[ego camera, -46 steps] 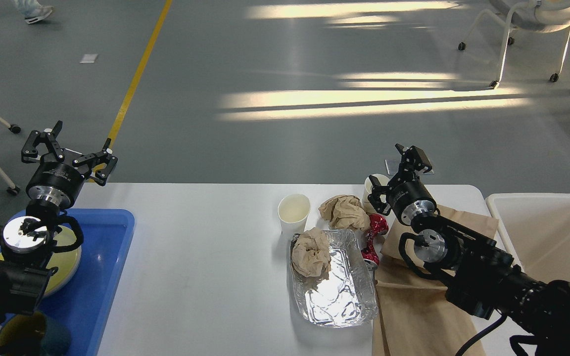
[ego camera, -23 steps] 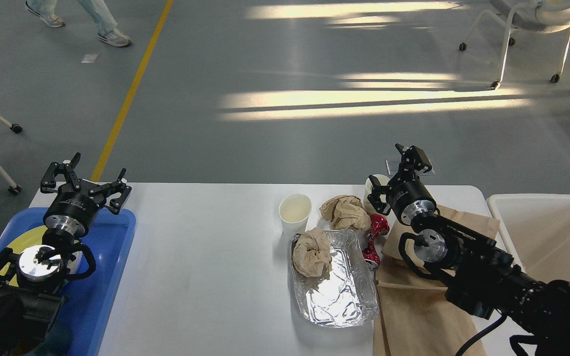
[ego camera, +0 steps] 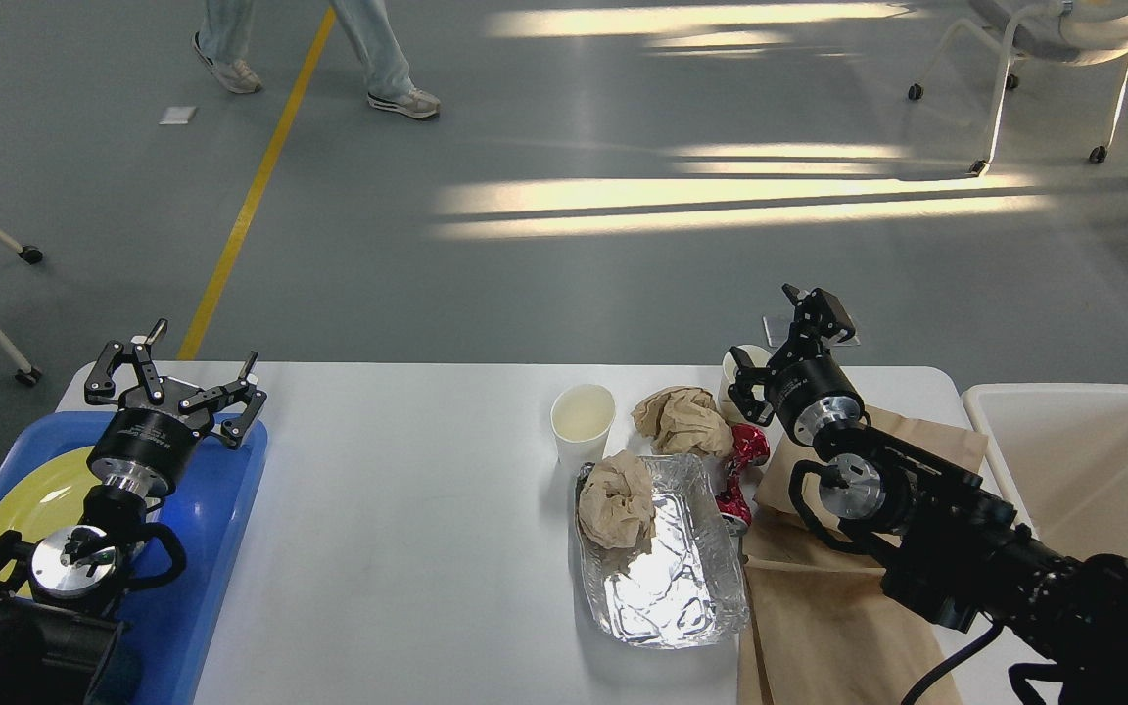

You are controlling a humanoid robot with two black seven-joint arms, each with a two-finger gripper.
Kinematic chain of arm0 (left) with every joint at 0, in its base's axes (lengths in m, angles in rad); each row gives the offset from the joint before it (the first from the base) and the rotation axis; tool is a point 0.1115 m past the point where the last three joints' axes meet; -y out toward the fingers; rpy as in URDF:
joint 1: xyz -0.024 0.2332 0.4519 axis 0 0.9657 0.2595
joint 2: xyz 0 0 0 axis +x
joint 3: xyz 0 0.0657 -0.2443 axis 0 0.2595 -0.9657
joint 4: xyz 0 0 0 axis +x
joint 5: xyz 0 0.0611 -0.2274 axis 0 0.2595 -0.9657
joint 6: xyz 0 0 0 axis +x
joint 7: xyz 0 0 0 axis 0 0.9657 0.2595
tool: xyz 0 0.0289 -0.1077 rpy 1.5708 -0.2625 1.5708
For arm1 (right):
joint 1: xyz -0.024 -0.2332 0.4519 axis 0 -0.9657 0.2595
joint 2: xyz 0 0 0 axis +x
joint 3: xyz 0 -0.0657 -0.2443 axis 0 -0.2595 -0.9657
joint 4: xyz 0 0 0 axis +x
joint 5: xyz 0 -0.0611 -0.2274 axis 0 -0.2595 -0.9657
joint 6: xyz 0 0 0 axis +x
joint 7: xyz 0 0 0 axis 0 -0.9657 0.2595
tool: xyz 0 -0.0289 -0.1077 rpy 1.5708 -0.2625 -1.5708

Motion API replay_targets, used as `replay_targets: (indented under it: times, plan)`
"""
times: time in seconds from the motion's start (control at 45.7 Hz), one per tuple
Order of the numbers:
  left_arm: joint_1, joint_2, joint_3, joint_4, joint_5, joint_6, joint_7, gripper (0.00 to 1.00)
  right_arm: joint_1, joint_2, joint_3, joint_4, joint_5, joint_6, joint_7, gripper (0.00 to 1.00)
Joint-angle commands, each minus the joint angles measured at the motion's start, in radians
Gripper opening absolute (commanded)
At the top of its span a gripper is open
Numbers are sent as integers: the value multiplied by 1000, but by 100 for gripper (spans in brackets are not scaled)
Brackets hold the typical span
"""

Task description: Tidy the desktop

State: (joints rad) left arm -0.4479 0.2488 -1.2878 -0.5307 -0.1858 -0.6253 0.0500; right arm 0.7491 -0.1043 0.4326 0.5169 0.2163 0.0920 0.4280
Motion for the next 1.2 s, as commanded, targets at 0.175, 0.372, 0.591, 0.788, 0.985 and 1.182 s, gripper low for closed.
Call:
replay_targets:
  times: [0.175,0.372,0.591,0.788,0.985,1.182]
  plan:
    - [8,-14,-5,0,-3,-25,-22,96,1,0,0,0,0,0,0,100]
    - [8,-14,-5,0,-3,-25,-24,96,1,0,0,0,0,0,0,100]
    - [8,-14,-5,0,-3,-25,-22,96,1,0,0,0,0,0,0,100]
    - [8,-14,-5,0,-3,-25,-22,96,1,0,0,0,0,0,0,100]
    - [8,-14,-5,0,-3,-25,-22,96,1,0,0,0,0,0,0,100]
    - [8,-14,-5,0,-3,-25,-22,96,1,0,0,-2,0,0,0,100]
